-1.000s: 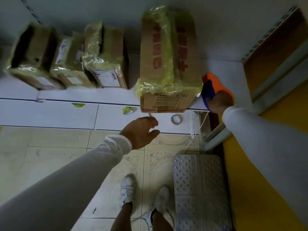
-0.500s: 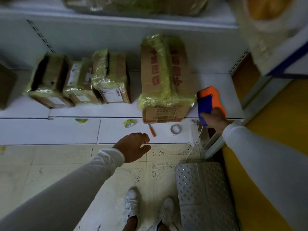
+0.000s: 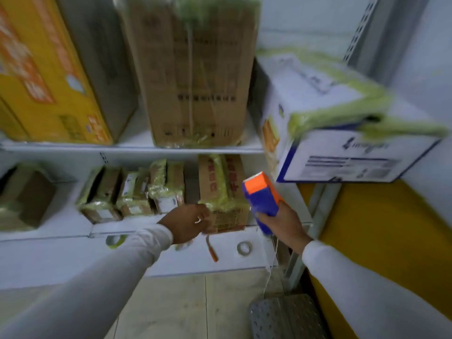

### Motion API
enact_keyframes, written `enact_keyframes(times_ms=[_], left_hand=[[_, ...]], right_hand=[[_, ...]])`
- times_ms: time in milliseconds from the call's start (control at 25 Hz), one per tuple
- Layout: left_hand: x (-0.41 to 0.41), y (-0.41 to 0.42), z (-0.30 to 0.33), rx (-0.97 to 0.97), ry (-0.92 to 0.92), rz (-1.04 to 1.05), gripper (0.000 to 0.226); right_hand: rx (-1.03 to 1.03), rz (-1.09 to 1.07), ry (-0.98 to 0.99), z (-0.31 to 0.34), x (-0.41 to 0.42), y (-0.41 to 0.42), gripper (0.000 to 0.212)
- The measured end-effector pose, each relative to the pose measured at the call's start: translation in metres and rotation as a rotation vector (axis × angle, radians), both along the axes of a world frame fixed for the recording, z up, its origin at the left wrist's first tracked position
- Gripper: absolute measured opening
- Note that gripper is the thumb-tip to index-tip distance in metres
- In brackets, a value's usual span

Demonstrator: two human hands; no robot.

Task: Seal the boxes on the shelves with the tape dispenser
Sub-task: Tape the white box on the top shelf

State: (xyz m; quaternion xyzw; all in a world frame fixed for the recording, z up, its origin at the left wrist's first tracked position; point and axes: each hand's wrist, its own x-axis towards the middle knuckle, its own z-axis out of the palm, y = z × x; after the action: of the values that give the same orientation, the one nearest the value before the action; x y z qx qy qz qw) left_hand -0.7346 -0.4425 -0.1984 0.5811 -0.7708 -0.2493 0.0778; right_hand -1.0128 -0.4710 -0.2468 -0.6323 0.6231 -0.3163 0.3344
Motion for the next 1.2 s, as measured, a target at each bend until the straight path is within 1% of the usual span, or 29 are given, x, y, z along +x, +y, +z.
enact_keyframes(times_ms=[40,160,240,280,360,440,560,640,680,760,800,840,920,960,1040,1120,1200], left_hand=[[0.003,0.000,0.016,-0.030,-0.010,-0.013,0.029],[0.017,-0.002,0.060,-0.125,-0.007,-0.029,0.026],[0.032,-0.002,0.086,-0.216,0.020,-0.040,0.021],[0.039,-0.002,0.097,-0.255,0.048,-0.038,0.019],[0.054,-0.004,0.118,-0.326,0.091,-0.028,0.018],[0.068,-0.007,0.137,-0.385,0.085,-0.029,0.021],[0.081,-0.007,0.165,-0.414,0.087,-0.053,0.025],[0.087,-0.004,0.184,-0.455,0.117,-0.062,0.026],[0.088,-0.002,0.193,-0.480,0.131,-0.059,0.025],[0.088,0.001,0.211,-0.520,0.193,-0.034,0.025],[0.086,0.003,0.219,-0.520,0.256,-0.021,0.026],[0.082,0.006,0.224,-0.498,0.329,-0.017,0.026],[0.070,0.013,0.226,-0.390,0.471,-0.034,0.028],[0.063,0.017,0.224,-0.309,0.544,-0.042,0.029],[0.050,0.025,0.213,-0.108,0.694,-0.061,0.030],[0.041,0.029,0.202,0.057,0.765,-0.097,0.032],[0.035,0.027,0.195,0.143,0.775,-0.115,0.035]], right_hand=[[-0.009,0.044,0.004,0.010,0.006,0.016,0.059],[-0.028,0.122,0.062,0.037,0.032,0.046,0.063],[-0.073,0.137,0.090,0.060,0.053,0.056,0.073],[-0.095,0.135,0.094,0.074,0.062,0.058,0.074],[-0.144,0.116,0.062,0.102,0.079,0.062,0.065],[-0.189,0.118,0.031,0.129,0.093,0.063,0.055],[-0.258,0.134,0.002,0.169,0.106,0.061,0.053],[-0.298,0.155,0.031,0.195,0.109,0.060,0.057],[-0.313,0.170,0.039,0.206,0.108,0.059,0.056],[-0.343,0.193,0.027,0.225,0.102,0.059,0.044],[-0.350,0.209,0.026,0.233,0.099,0.060,0.042],[-0.354,0.229,0.025,0.240,0.095,0.061,0.043],[-0.356,0.255,0.028,0.245,0.088,0.065,0.049],[-0.345,0.264,0.028,0.243,0.085,0.067,0.051],[-0.313,0.301,0.048,0.233,0.079,0.071,0.047],[-0.295,0.338,0.080,0.221,0.073,0.074,0.040],[-0.289,0.351,0.080,0.215,0.065,0.074,0.039]])
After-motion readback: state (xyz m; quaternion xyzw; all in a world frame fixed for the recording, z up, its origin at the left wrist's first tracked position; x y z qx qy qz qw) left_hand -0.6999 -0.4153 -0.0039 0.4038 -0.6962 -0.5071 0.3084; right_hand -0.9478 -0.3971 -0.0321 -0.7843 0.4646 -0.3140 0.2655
